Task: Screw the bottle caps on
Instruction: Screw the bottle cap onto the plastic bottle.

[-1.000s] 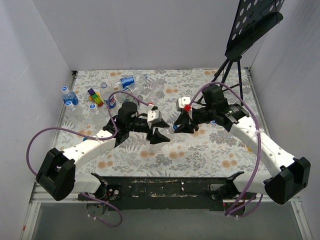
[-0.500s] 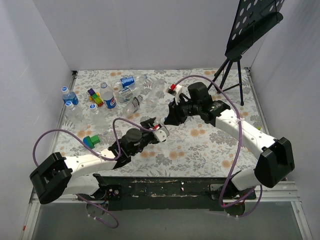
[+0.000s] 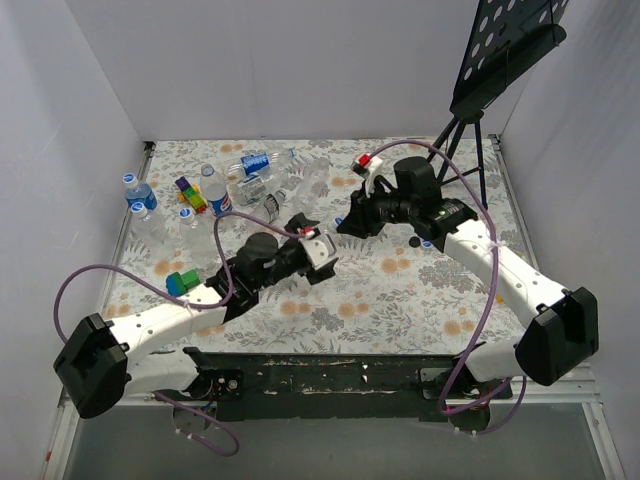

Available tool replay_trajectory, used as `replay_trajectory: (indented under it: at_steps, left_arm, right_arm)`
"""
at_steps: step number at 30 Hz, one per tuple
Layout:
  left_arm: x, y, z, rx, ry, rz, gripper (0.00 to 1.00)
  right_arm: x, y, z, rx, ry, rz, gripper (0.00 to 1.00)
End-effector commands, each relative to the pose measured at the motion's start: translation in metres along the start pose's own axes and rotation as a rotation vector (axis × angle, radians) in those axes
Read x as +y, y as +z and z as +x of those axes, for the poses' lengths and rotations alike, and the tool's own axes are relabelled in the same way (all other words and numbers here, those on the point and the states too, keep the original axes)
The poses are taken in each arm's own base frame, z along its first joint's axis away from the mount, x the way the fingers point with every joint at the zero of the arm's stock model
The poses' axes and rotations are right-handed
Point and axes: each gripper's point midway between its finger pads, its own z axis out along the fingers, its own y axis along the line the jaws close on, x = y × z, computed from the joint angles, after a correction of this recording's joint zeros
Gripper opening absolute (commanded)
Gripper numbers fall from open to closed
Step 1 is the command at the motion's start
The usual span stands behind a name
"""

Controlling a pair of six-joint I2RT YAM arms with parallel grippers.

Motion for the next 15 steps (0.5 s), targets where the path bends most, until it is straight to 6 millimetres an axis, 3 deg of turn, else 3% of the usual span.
replay_trajectory:
  at_steps: [1, 4, 9, 15]
  left_arm:
    - [-0.013, -0.008, -0.031, -0.085, -0.178, 0.279, 0.92]
    - [-0.016, -0.013, -0.036, -0.102, -0.230, 0.383, 0.92]
    - [-0.010, -0.014, -0.041, -0.131, -0.292, 0.408, 0.91]
    - [-0.021, -0.012, -0.040, -0.126, -0.356, 0.511, 0.84]
  right_arm:
    - [0.019, -0.024, -0.026, -0.080, -0.195, -0.098, 0.01]
    - [0.028, -0.029, -0.021, -0.069, -0.256, -0.150, 0.01]
    - [0.046, -0.035, -0.013, -0.068, -0.333, -0.265, 0.01]
    - [0.057, -0.040, -0.012, -0.086, -0.380, -0.323, 0.01]
